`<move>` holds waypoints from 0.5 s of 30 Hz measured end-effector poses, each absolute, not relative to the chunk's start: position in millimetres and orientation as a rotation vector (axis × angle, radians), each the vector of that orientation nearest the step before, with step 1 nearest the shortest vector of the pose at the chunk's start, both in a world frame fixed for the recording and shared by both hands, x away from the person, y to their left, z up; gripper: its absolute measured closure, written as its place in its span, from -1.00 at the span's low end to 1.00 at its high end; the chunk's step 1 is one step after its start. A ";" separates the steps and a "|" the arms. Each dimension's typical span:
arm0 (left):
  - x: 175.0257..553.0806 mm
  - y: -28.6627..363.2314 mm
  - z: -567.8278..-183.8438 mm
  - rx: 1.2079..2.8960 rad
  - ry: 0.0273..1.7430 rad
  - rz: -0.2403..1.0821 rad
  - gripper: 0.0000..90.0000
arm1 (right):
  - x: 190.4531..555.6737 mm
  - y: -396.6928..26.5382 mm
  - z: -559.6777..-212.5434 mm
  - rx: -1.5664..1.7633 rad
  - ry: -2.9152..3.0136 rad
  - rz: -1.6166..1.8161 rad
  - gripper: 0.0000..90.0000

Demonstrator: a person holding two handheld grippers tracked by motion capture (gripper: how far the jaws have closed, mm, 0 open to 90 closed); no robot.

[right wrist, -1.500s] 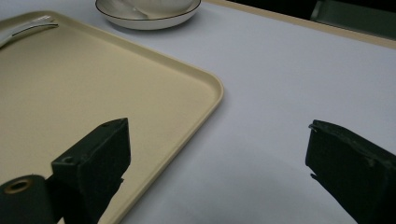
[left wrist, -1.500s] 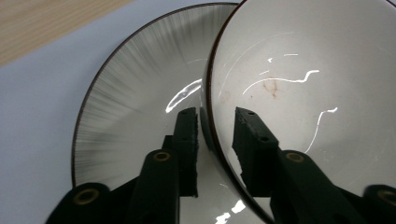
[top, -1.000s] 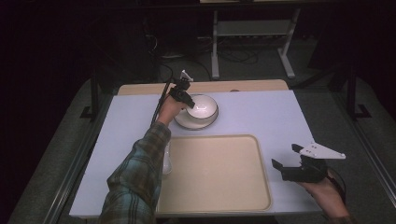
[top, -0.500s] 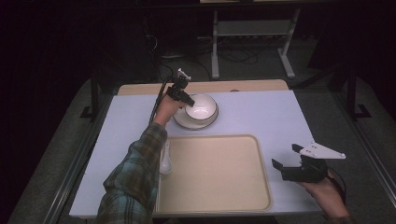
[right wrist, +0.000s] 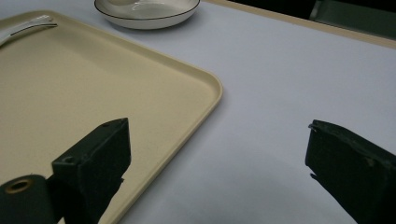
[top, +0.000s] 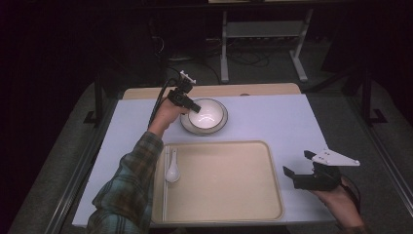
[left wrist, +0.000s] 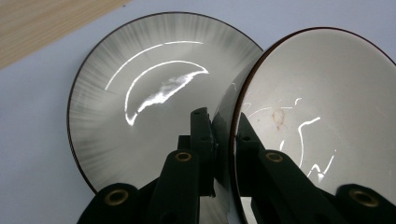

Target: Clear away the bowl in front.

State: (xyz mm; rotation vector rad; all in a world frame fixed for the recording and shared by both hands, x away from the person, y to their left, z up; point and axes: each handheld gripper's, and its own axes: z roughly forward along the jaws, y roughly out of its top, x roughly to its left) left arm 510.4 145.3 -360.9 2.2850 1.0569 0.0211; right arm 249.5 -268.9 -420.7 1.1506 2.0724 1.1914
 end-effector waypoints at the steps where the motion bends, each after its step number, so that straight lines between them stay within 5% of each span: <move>1: 507.4 146.8 -359.0 2.283 1.051 0.015 0.84 | 249.4 -268.8 -420.6 1.150 2.073 1.191 -0.86; 15: 457.4 165.8 -358.3 2.303 0.969 -0.041 0.84 | 249.1 -267.0 -420.4 1.146 2.078 1.183 -0.86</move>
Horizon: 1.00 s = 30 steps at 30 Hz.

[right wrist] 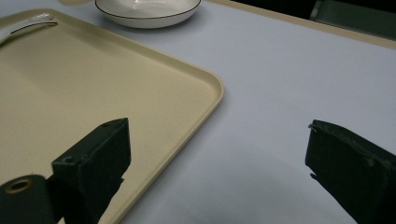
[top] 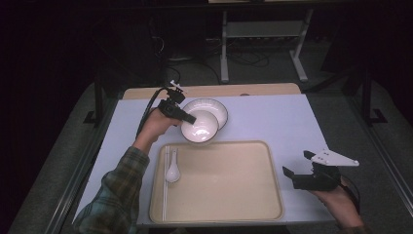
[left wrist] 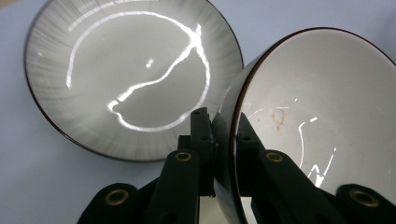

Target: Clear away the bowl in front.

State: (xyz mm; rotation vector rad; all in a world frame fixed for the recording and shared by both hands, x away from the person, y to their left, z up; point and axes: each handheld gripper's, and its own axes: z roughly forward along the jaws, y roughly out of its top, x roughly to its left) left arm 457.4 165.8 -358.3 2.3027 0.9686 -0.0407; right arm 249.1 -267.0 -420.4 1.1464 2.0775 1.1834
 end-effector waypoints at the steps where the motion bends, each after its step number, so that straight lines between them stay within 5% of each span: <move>1: 453.9 166.9 -359.4 2.311 0.964 -0.045 0.84 | 249.1 -266.8 -420.3 1.146 2.077 1.183 -0.86; 30: 427.1 186.1 -409.8 2.374 1.001 -0.123 0.83 | 249.0 -264.3 -420.1 1.141 2.082 1.181 -0.86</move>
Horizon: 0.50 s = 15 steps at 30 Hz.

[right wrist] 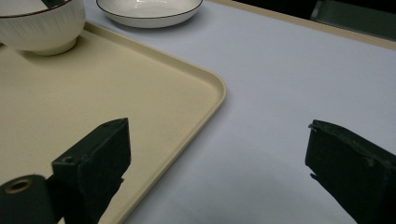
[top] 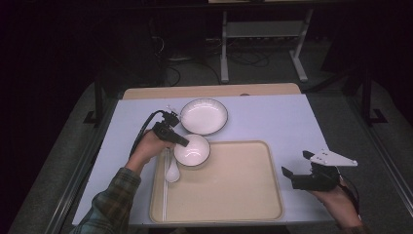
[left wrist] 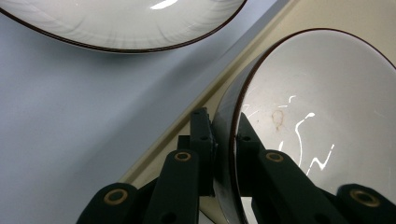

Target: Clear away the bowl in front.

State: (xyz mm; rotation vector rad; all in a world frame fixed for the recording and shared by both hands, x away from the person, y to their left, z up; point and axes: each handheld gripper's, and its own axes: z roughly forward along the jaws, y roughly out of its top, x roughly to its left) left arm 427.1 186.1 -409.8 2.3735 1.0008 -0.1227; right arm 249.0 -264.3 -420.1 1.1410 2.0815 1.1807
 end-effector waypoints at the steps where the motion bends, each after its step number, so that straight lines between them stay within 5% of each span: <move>1: 427.3 186.1 -410.1 2.375 0.999 -0.121 0.83 | 249.0 -264.2 -420.1 1.140 2.083 1.180 -0.86; 6: 428.5 187.1 -410.2 2.373 0.986 -0.110 0.79 | 249.4 -264.3 -420.3 1.139 2.083 1.180 -0.86; 15: 434.9 192.3 -383.3 2.300 0.964 -0.058 0.15 | 249.3 -264.3 -420.6 1.137 2.084 1.175 -0.86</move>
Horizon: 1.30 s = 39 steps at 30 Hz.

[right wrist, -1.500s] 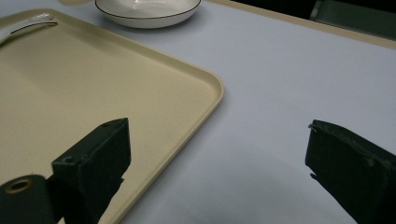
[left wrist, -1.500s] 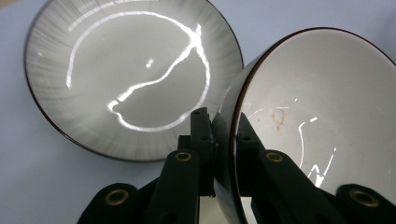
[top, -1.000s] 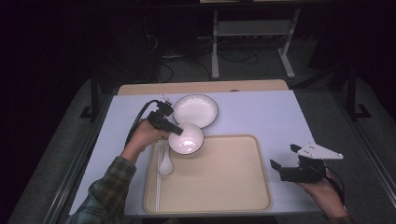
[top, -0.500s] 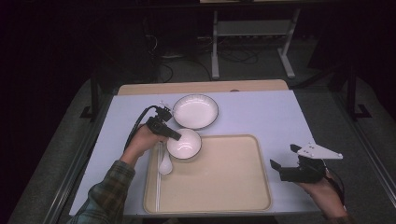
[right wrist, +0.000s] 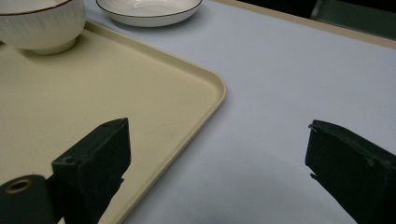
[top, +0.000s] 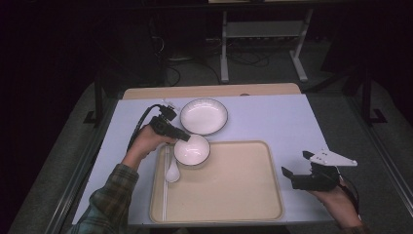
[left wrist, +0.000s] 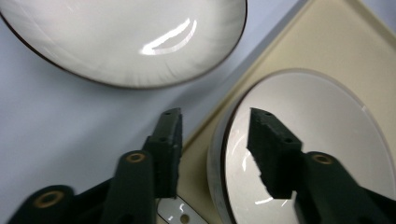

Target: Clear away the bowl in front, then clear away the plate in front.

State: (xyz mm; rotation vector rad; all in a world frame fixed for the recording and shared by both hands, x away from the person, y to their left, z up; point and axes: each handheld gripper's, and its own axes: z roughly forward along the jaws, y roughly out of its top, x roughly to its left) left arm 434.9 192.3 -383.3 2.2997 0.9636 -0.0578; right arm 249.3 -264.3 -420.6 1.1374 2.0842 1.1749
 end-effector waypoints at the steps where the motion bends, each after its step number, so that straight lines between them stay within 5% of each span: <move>1: 436.5 192.7 -379.5 2.289 0.965 -0.050 0.11 | 249.2 -264.3 -420.5 1.138 2.084 1.176 -0.86; 8: 454.6 197.6 -366.2 2.214 1.045 -0.022 -0.09 | 249.5 -264.1 -420.4 1.140 2.084 1.179 -0.86; 17: 487.5 208.8 -374.9 2.138 1.211 0.021 -0.08 | 249.5 -265.0 -420.3 1.146 2.081 1.181 -0.86; 39: 525.1 209.9 -434.5 2.054 1.431 -0.159 0.48 | 249.2 -265.7 -421.1 1.147 2.085 1.183 -0.86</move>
